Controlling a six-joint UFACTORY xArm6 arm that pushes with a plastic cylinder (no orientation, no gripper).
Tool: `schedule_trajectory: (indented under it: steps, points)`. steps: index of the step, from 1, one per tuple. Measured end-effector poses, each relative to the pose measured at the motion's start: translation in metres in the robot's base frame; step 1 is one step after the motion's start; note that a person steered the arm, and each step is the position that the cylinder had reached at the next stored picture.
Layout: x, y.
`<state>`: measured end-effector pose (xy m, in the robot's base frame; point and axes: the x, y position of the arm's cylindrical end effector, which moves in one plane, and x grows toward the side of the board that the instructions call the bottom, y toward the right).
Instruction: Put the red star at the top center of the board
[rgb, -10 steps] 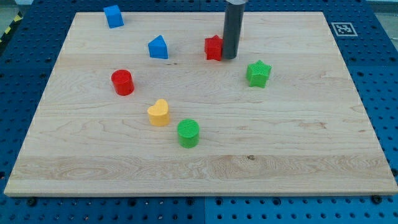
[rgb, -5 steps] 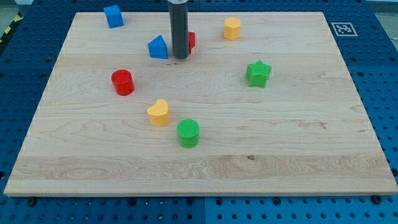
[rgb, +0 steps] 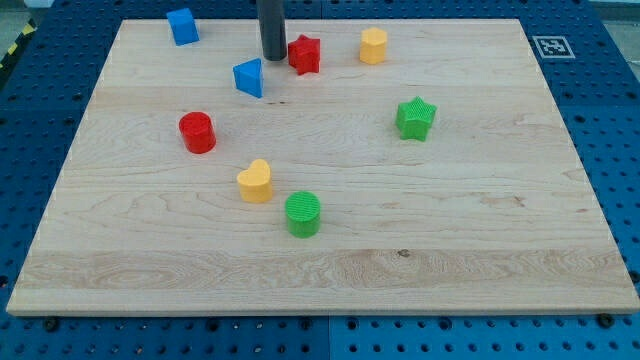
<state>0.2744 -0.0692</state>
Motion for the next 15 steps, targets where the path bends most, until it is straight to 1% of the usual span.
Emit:
schedule_trajectory:
  steps: [1,2,3,5,7,8,9,10,12,15]
  points:
    - [0.027,0.0]
    - [0.027,0.001]
    - [0.017,0.007]
    - [0.009,0.048]
    - [0.009,0.049]
    - [0.013,0.058]
    - [0.038,0.064]
    - [0.044,0.084]
    - [0.034,0.092]
    - [-0.019,0.092]
